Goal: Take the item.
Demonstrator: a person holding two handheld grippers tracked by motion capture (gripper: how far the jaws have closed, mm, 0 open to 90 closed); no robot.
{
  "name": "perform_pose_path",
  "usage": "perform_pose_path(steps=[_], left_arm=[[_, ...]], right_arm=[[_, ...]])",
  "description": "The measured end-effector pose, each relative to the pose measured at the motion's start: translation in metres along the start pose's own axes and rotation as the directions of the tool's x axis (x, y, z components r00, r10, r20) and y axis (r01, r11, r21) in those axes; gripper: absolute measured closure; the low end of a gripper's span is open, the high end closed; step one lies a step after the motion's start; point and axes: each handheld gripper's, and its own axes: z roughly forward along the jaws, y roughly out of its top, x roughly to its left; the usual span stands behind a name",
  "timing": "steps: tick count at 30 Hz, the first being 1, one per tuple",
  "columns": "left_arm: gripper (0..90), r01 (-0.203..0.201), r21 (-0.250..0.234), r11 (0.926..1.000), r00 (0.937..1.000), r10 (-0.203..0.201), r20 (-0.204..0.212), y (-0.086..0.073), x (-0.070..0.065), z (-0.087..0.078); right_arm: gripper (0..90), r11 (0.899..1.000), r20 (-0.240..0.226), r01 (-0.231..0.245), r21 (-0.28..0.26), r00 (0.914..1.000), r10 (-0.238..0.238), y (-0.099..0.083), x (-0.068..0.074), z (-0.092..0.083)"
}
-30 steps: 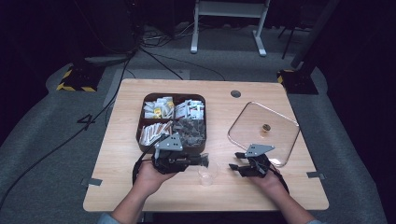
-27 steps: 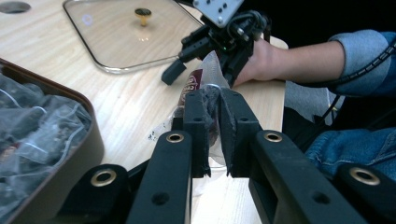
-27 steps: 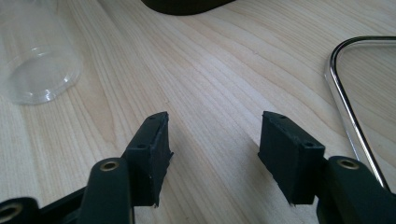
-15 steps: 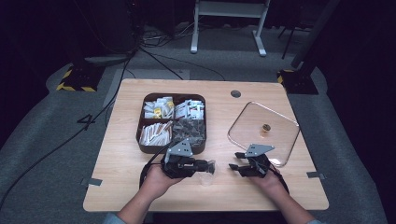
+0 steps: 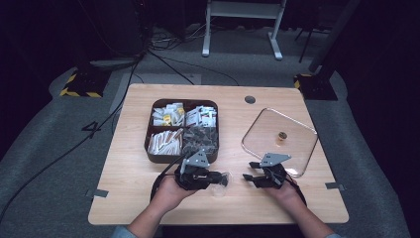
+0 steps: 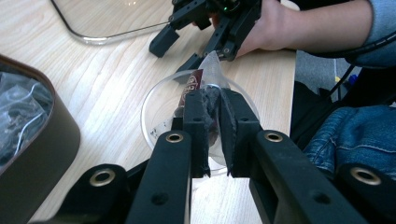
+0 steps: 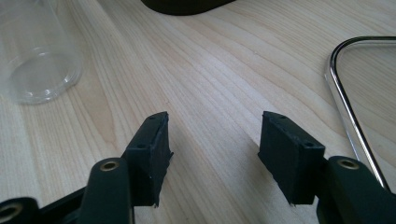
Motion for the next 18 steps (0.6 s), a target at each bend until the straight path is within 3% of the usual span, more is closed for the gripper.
perform_pose_path(steps=[2,6,18], left_arm=[[69.8,0.017,-0.036,0.9992,0.9995,-0.016,0.027,-0.001,0.002,-0.002],[65.7,0.023,-0.055,0.9982,0.9987,-0.021,0.046,-0.002,0.003,-0.006],[59.5,0.021,-0.145,0.9893,0.9997,-0.02,0.011,-0.003,0.009,-0.023]], right_arm=[[42.7,1.0,0.0,0.001,0.0,1.0,-0.001,0.0,0.0,0.0],[42.7,1.0,0.0,0.001,0.0,1.0,-0.001,0.0,0.0,0.0],[42.3,1.0,-0.002,0.003,0.0,1.0,-0.003,0.0,0.0,0.0]])
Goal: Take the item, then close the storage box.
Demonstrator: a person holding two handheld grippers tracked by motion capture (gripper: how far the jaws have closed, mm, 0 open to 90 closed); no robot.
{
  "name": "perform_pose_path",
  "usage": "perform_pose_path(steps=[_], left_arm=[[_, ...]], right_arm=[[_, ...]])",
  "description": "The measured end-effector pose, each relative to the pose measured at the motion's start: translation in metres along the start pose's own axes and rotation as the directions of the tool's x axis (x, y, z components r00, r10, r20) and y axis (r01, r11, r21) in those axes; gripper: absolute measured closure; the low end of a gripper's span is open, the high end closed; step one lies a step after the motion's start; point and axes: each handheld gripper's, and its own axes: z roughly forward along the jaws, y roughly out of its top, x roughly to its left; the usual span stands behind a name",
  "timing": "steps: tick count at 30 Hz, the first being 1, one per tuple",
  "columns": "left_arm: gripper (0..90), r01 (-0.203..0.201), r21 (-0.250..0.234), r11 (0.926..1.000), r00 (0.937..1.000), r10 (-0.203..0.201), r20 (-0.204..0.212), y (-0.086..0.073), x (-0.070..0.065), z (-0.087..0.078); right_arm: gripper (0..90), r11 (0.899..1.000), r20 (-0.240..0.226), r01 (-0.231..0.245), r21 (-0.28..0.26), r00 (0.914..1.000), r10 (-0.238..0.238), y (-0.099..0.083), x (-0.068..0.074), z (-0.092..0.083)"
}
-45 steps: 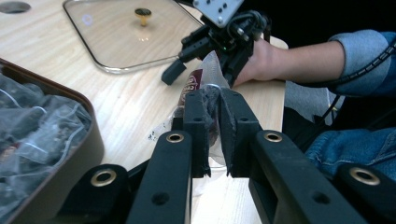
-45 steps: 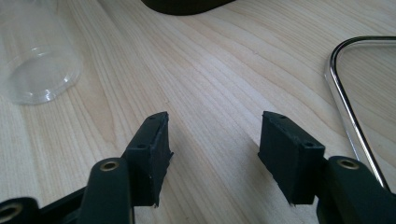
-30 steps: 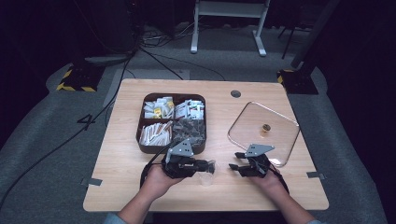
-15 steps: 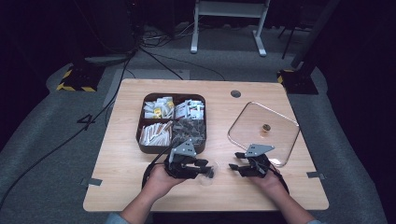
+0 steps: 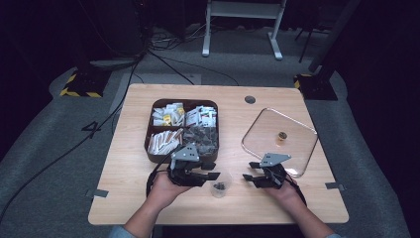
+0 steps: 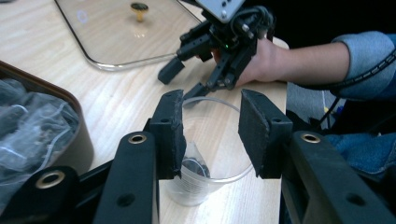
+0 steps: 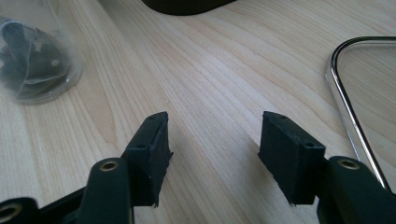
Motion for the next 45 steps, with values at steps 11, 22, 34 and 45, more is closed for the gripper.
perform_pose_path(steps=[11,22,34,45], left_arm=[[57.3,-0.007,-0.019,0.9998,0.9964,0.006,-0.085,-0.005,0.005,-0.009],[58.0,0.015,-0.024,0.9996,0.9832,-0.019,-0.182,-0.018,0.006,-0.028],[56.9,0.062,0.038,0.9974,0.9754,-0.052,-0.214,-0.04,0.017,-0.027],[55.2,0.108,0.118,0.9871,0.9596,-0.072,-0.272,-0.067,0.017,-0.031]], right_arm=[[40.4,1.0,0.007,-0.006,0.003,1.0,0.006,-0.001,0.001,-0.001],[39.1,1.0,0.011,-0.01,0.004,0.9999,0.01,-0.001,0.001,-0.001],[39.9,0.997,0.008,-0.049,-0.058,0.9987,0.05,0.012,-0.007,-0.012],[46.5,0.979,0.124,-0.169,-0.113,0.9753,0.182,0.026,-0.065,-0.047]])
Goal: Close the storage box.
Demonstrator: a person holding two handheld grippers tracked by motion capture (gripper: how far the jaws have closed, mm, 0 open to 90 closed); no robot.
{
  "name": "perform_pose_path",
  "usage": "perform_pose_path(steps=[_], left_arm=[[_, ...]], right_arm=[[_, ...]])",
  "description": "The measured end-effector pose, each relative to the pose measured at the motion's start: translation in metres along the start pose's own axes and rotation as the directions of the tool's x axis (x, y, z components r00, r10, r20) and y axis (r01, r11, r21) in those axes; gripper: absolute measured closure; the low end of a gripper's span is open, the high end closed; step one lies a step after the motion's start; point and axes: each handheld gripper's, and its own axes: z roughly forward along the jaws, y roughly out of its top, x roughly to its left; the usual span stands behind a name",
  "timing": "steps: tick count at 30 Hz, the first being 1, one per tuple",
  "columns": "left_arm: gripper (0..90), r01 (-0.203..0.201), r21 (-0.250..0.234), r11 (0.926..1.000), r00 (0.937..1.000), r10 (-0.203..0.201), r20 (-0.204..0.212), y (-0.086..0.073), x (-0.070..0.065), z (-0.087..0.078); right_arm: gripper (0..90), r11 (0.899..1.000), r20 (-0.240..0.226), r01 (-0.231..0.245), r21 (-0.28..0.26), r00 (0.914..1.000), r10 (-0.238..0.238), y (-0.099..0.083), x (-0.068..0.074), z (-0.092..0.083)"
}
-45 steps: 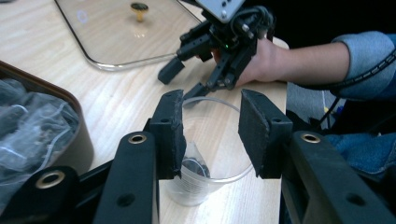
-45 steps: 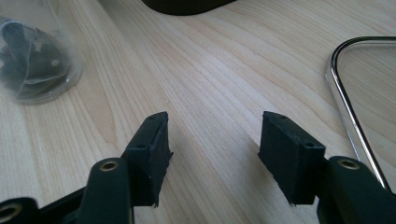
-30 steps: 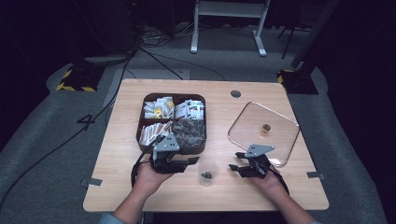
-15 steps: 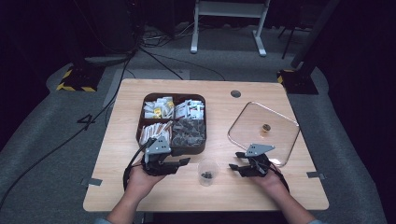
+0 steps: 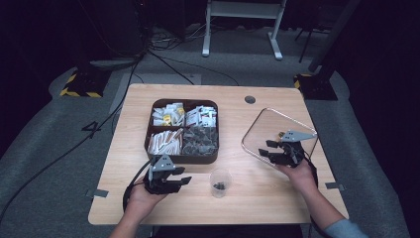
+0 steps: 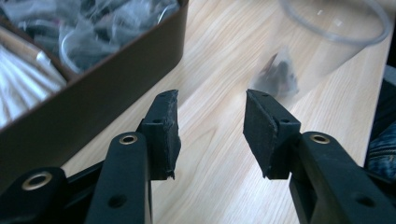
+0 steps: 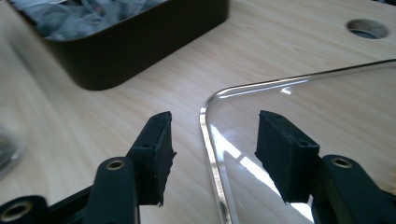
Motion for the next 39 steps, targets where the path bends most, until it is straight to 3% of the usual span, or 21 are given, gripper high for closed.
perform_pose_path(steps=[2,4,8,13,15,17,22,25,30,32,34,39], left_arm=[[55.1,0.012,0.01,0.9999,0.9999,-0.012,-0.007,-0.005,0.001,0.0],[55.1,0.019,0.035,0.9992,0.9997,-0.018,-0.019,-0.012,0.003,0.002],[52.7,0.019,0.069,0.9974,0.9991,-0.017,-0.038,-0.019,0.005,0.005],[52.2,0.036,0.1,0.9944,0.9981,-0.03,-0.053,-0.025,0.009,0.01],[51.6,0.047,0.104,0.9935,0.9976,-0.041,-0.055,-0.027,0.01,0.011],[51.3,0.026,0.122,0.9922,0.997,-0.017,-0.075,-0.03,0.012,0.012],[49.7,0.024,0.149,0.9885,0.9947,-0.009,-0.102,-0.033,0.016,0.015],[47.7,0.02,0.166,0.9859,0.9936,-0.001,-0.113,-0.035,0.016,0.016],[45.4,0.013,0.143,0.9896,0.9915,0.005,-0.13,-0.038,0.019,0.016],[40.0,0.003,0.138,0.9904,0.9907,0.016,-0.135,-0.04,0.019,0.017],[38.4,-0.026,0.137,0.9903,0.9894,0.045,-0.138,-0.041,0.018,0.018],[32.6,-0.041,0.093,0.9948,0.99,0.053,-0.131,-0.047,0.019,0.019]], right_arm=[[46.8,1.0,0.013,-0.01,0.003,0.9999,0.01,0.001,-0.006,-0.001],[47.9,1.0,0.068,-0.019,0.014,0.9975,0.018,0.005,-0.02,-0.003],[48.8,0.999,0.117,-0.034,0.029,0.9927,0.031,0.004,-0.034,-0.004],[50.1,0.987,0.114,-0.163,0.005,0.9803,0.161,-0.001,-0.057,-0.006],[50.8,0.986,0.146,-0.163,0.015,0.9763,0.159,-0.003,-0.064,-0.006],[50.8,0.987,0.198,-0.158,0.031,0.9688,0.149,-0.006,-0.072,-0.006],[48.9,0.981,0.207,-0.193,0.038,0.9614,0.181,-0.011,-0.082,-0.004],[48.8,0.979,0.219,-0.192,0.066,0.9602,0.174,-0.014,-0.084,0.002],[48.9,0.974,0.244,-0.206,0.097,0.9535,0.177,-0.016,-0.088,0.011],[49.9,0.97,0.244,-0.22,0.106,0.9511,0.189,-0.017,-0.089,0.014],[50.7,0.971,0.248,-0.209,0.113,0.9527,0.176,-0.018,-0.089,0.015],[56.9,0.971,0.253,-0.193,0.141,0.9552,0.153,-0.018,-0.089,0.018]])
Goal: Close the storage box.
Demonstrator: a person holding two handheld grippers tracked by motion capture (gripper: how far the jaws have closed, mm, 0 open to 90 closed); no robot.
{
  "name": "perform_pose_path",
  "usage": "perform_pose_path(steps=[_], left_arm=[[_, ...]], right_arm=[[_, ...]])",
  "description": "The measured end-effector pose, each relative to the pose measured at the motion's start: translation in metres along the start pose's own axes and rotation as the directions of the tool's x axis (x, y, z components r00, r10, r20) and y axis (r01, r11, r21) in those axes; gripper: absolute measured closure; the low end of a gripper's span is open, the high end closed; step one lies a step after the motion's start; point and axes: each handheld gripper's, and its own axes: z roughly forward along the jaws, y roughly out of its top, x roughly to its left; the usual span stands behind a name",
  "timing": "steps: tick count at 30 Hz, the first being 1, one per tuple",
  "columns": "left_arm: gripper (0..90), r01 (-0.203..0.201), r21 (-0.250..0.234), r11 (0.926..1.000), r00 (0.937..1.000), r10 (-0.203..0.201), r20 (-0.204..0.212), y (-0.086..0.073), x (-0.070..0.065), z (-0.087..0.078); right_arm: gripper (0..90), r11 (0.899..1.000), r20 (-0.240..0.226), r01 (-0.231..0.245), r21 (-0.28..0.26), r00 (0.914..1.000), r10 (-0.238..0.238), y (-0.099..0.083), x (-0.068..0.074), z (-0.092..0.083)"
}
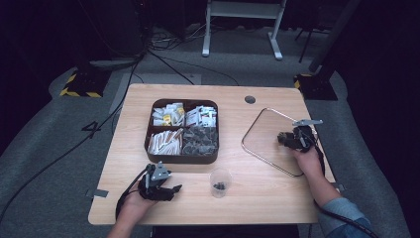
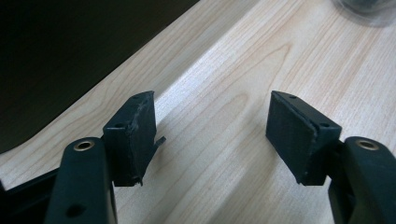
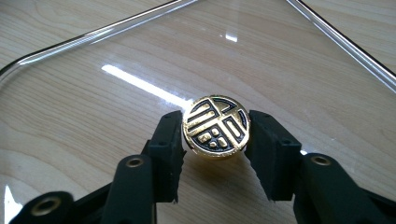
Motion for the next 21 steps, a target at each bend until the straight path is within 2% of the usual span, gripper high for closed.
perform_pose_path(steps=[6,11,16,19,21], left_arm=[[27.4,-0.002,-0.01,1.0,0.9999,0.002,0.015,-0.0011,0.0008,0.0016],[24.6,-0.003,-0.007,1.0,0.9999,0.003,0.009,-0.0008,0.0006,0.002],[22.7,0.012,-0.003,0.9999,0.9999,-0.012,-0.001,-0.0007,-0.0001,0.0022],[22.0,0.014,-0.002,0.9999,0.9999,-0.014,-0.003,-0.0006,-0.0003,0.0024],[21.5,0.013,-0.003,0.9999,0.9999,-0.013,-0.003,-0.0005,-0.0003,0.0026]], right_arm=[[57.9,1.0,-0.003,-0.01,-0.009,1.0,0.009,-0.0013,-0.0007,0.0007],[58.4,1.0,-0.011,-0.003,-0.016,0.9999,0.003,-0.0024,-0.002,-0.0003],[58.5,1.0,-0.016,-0.001,-0.011,0.9999,0.001,-0.0025,-0.0031,-0.0018],[58.6,1.0,-0.012,0.017,-0.026,0.9998,-0.018,-0.0026,-0.0037,-0.0043],[58.7,0.999,-0.017,0.009,-0.035,0.9998,-0.01,-0.0005,-0.0047,-0.0087]])
